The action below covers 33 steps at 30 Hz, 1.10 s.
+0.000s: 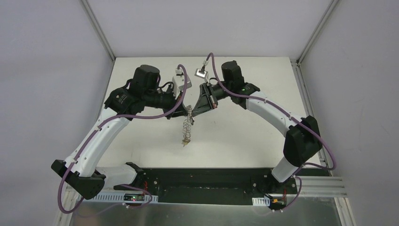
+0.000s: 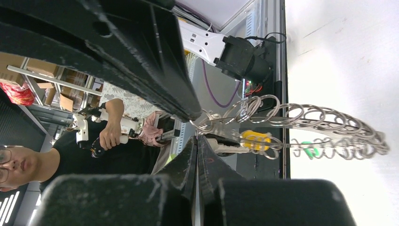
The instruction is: Put the keys on the keyring
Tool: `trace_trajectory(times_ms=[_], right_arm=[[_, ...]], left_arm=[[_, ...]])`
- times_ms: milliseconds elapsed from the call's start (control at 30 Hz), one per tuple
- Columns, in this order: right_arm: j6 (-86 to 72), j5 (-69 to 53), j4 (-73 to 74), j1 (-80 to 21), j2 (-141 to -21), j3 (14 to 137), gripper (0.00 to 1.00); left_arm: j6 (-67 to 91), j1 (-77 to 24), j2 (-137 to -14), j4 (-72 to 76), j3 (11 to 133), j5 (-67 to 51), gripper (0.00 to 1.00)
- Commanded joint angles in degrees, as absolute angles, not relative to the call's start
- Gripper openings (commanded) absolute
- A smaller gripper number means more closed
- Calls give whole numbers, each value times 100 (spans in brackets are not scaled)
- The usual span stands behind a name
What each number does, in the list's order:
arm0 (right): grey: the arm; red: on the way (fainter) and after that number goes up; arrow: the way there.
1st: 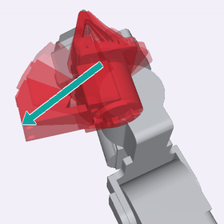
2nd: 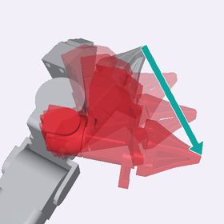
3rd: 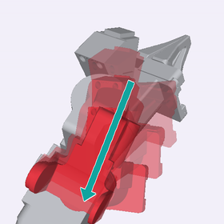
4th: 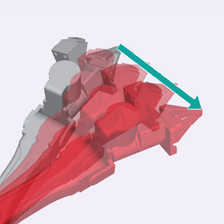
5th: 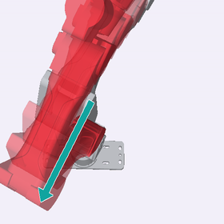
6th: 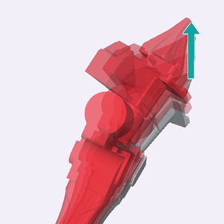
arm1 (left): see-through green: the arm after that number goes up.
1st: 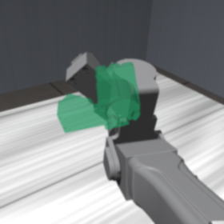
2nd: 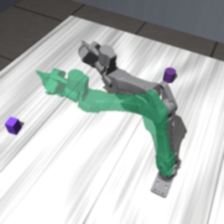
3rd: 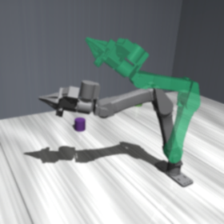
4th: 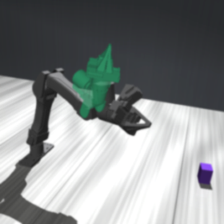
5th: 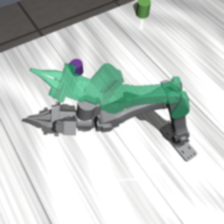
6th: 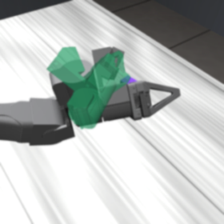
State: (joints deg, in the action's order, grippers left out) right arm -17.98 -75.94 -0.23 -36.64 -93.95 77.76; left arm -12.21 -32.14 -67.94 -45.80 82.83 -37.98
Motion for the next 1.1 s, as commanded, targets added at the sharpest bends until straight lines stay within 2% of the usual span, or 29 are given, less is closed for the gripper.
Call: trace_trajectory(times_ms=[0, 1067], right_arm=[[-1881, -7778, -237, -3700, -9464, 7909, 0], [-2218, -7899, -501, -3809, -9785, 7907, 0]], left_arm=[[-1351, -3182, -6605, -4508, 8348, -4092, 0], [-1177, -3190, -6550, -4514, 8362, -4746, 0]])
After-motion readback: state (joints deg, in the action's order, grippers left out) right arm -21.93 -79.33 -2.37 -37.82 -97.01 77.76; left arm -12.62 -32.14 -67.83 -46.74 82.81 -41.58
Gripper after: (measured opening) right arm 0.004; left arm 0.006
